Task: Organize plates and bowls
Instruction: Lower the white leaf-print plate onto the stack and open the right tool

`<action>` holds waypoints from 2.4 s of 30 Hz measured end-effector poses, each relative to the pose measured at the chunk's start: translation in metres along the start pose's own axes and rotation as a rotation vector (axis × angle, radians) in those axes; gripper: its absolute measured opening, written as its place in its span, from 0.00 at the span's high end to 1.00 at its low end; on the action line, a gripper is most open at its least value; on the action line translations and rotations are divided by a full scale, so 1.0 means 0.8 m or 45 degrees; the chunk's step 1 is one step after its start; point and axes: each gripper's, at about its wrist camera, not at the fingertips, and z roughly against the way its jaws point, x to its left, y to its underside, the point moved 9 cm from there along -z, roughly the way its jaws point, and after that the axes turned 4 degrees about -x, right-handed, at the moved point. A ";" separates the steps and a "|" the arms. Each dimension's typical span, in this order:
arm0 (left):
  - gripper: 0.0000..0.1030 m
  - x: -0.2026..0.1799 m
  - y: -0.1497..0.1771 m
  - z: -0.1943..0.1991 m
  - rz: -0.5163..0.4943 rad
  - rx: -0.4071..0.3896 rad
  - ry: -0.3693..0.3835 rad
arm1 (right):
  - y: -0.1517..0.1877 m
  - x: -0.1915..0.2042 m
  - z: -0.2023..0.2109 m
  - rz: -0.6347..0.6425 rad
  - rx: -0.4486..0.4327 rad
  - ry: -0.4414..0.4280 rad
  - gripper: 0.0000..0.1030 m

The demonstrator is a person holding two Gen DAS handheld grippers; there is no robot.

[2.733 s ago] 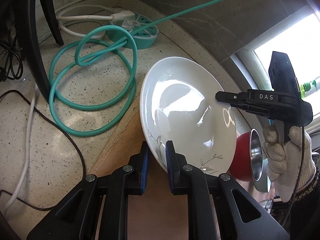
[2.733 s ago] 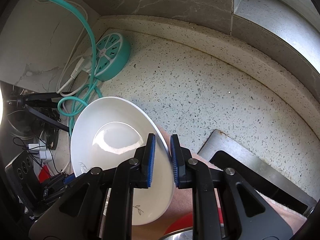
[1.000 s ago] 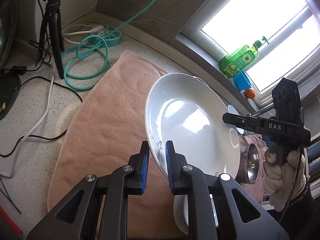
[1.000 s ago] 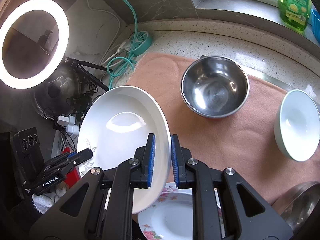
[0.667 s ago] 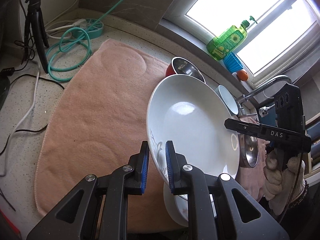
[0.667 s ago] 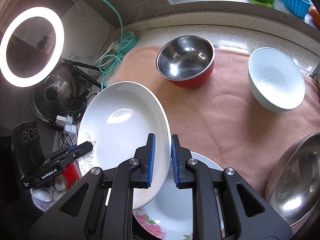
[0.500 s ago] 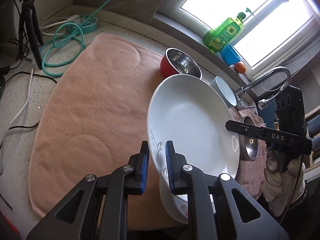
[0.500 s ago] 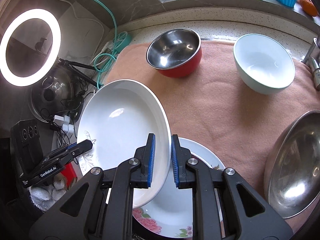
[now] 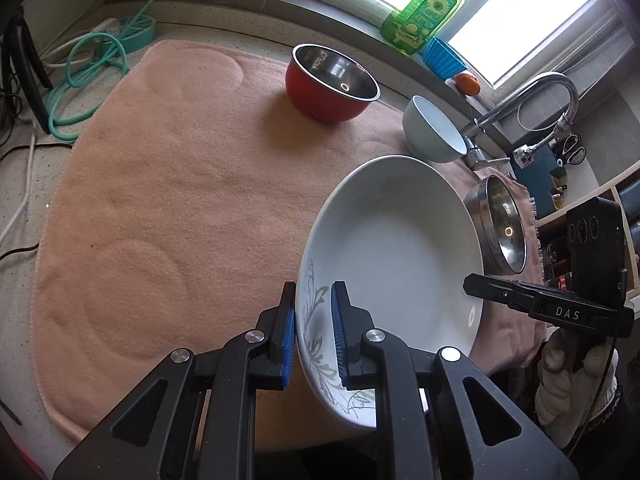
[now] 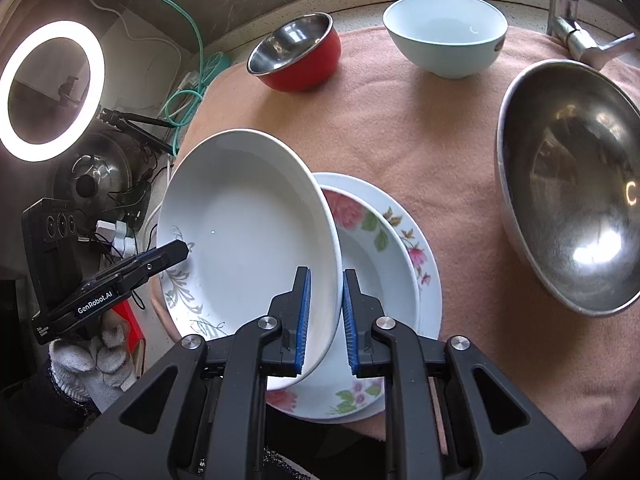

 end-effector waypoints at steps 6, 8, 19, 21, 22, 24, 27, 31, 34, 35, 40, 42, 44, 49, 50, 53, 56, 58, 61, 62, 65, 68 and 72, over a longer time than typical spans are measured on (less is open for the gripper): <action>0.86 -0.011 0.012 -0.015 -0.039 0.055 0.008 | 0.024 -0.018 0.002 -0.056 0.018 0.015 0.85; 0.86 -0.015 0.015 -0.018 -0.056 0.066 0.006 | 0.029 -0.023 0.002 -0.067 0.025 0.028 0.85; 0.86 -0.020 0.018 -0.026 -0.126 0.096 -0.042 | 0.042 -0.029 -0.001 -0.083 0.066 0.047 0.85; 0.86 -0.020 0.019 -0.028 -0.142 0.103 -0.059 | 0.042 -0.028 -0.001 -0.078 0.071 0.050 0.85; 0.86 -0.021 0.020 -0.029 -0.151 0.113 -0.062 | 0.042 -0.028 0.000 -0.076 0.074 0.051 0.85; 0.86 -0.022 0.022 -0.032 -0.167 0.127 -0.074 | 0.041 -0.029 0.000 -0.086 0.080 0.051 0.85; 0.86 -0.024 0.023 -0.033 -0.181 0.124 -0.086 | 0.040 -0.030 0.000 -0.091 0.091 0.055 0.83; 0.86 -0.024 0.023 -0.035 -0.195 0.130 -0.090 | 0.042 -0.029 0.001 -0.075 0.117 0.074 0.82; 0.86 -0.024 0.024 -0.036 -0.198 0.133 -0.095 | 0.040 -0.027 0.001 -0.038 0.116 0.108 0.82; 0.86 -0.024 0.023 -0.036 -0.193 0.131 -0.094 | 0.039 -0.027 0.002 -0.024 0.113 0.120 0.82; 0.86 -0.025 0.023 -0.037 -0.196 0.143 -0.096 | 0.037 -0.029 0.002 -0.034 0.113 0.117 0.82; 0.86 -0.026 0.023 -0.037 -0.202 0.147 -0.101 | 0.037 -0.029 0.002 -0.031 0.114 0.119 0.82; 0.86 -0.027 0.023 -0.038 -0.223 0.150 -0.112 | 0.037 -0.030 0.002 -0.029 0.114 0.123 0.82; 0.86 -0.028 0.021 -0.036 -0.237 0.149 -0.110 | 0.038 -0.029 0.004 -0.029 0.117 0.124 0.82; 0.86 -0.029 0.020 -0.035 -0.238 0.147 -0.109 | 0.037 -0.030 0.005 -0.030 0.113 0.123 0.82; 0.86 -0.028 0.020 -0.035 -0.228 0.146 -0.102 | 0.035 -0.033 0.009 -0.036 0.098 0.125 0.82; 0.86 -0.028 0.020 -0.034 -0.222 0.142 -0.101 | 0.035 -0.032 0.010 -0.027 0.104 0.132 0.81; 0.86 -0.027 0.020 -0.034 -0.215 0.141 -0.096 | 0.035 -0.028 0.009 0.004 0.110 0.156 0.77; 0.86 -0.026 0.019 -0.032 -0.209 0.144 -0.093 | 0.036 -0.021 0.007 0.085 0.124 0.230 0.69; 0.86 -0.026 0.019 -0.031 -0.207 0.145 -0.086 | 0.038 -0.018 0.005 0.141 0.131 0.273 0.69; 0.86 -0.027 0.019 -0.029 -0.209 0.143 -0.078 | 0.041 -0.013 0.004 0.186 0.150 0.287 0.68; 0.86 -0.027 0.016 -0.026 -0.198 0.136 -0.065 | 0.038 -0.018 0.006 0.152 0.138 0.259 0.66; 0.86 -0.028 0.013 -0.024 -0.202 0.127 -0.066 | 0.037 -0.012 0.009 0.225 0.118 0.319 0.66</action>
